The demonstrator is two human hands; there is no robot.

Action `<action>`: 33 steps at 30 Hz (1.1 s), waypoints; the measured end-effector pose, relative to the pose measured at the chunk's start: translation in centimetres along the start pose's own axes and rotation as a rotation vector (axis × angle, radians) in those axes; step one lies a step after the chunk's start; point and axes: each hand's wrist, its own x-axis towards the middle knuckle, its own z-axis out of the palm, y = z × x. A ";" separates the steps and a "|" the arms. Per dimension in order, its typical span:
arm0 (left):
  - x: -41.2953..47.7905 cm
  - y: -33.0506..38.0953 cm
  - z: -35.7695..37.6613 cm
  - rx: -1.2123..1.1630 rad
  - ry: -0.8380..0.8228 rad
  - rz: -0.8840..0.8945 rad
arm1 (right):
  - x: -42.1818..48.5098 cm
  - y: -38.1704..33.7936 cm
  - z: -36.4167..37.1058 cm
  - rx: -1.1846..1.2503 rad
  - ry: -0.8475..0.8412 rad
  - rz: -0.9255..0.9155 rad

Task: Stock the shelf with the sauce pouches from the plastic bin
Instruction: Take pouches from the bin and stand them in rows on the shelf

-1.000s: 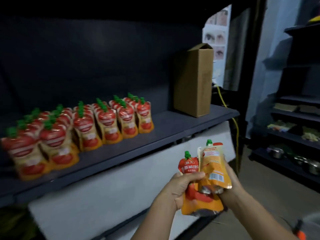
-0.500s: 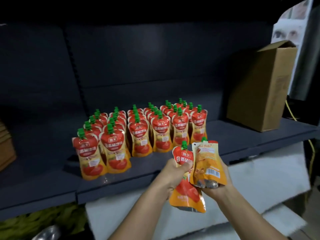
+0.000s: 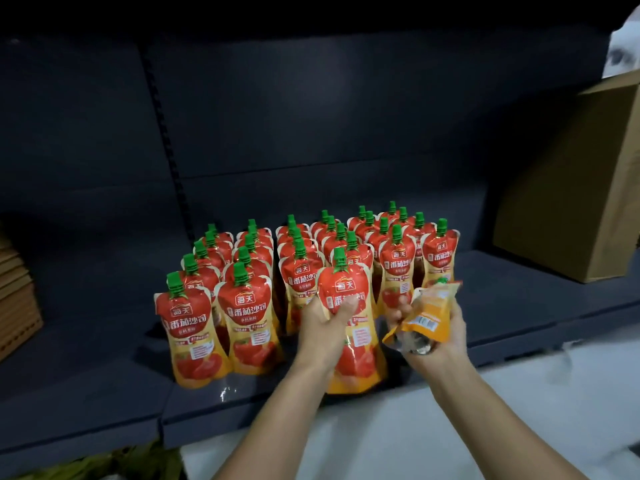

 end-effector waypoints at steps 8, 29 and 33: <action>2.9 1.5 -2.1 0.040 0.044 0.069 | 2.8 -2.0 3.0 -0.318 0.070 -0.083; 5.2 8.7 -3.5 1.040 -0.125 0.152 | 5.9 -4.8 2.0 -1.345 -0.231 -0.235; 6.2 9.9 -3.4 1.175 -0.199 0.132 | 6.1 -3.8 2.4 -1.344 -0.263 -0.239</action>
